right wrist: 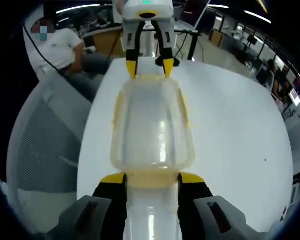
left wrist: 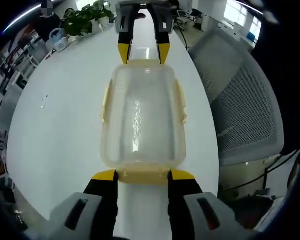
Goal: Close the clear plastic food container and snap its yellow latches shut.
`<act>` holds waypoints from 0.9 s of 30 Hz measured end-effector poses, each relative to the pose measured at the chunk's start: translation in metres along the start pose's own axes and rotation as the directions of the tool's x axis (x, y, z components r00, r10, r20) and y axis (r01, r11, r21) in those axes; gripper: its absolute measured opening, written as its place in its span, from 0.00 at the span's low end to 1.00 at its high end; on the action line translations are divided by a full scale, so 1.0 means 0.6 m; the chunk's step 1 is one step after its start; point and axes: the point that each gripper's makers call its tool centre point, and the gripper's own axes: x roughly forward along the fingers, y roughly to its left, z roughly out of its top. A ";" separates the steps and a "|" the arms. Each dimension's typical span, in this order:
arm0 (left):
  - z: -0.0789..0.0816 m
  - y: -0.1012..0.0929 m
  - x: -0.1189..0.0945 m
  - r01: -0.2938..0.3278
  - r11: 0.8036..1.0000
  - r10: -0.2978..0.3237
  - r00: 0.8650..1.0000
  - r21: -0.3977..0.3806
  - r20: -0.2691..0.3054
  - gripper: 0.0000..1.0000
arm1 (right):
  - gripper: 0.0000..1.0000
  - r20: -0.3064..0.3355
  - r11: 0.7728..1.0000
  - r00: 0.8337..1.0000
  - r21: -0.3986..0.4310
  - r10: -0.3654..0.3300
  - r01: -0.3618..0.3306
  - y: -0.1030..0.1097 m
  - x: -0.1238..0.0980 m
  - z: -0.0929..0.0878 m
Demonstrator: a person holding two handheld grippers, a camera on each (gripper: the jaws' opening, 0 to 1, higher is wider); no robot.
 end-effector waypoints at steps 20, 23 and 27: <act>0.020 -0.003 0.003 -0.004 1.000 0.004 1.000 -0.002 0.001 0.38 | 0.38 -0.006 1.000 1.000 0.004 0.000 0.000 0.003 -0.017 -0.014; 0.029 0.002 0.003 -0.002 1.000 0.002 1.000 -0.002 0.003 0.38 | 0.38 -0.007 1.000 1.000 0.007 0.001 -0.001 0.000 -0.024 -0.020; 0.045 0.010 0.006 -0.005 1.000 0.005 1.000 0.004 0.007 0.38 | 0.38 -0.011 1.000 1.000 0.012 -0.003 0.003 -0.007 -0.034 -0.033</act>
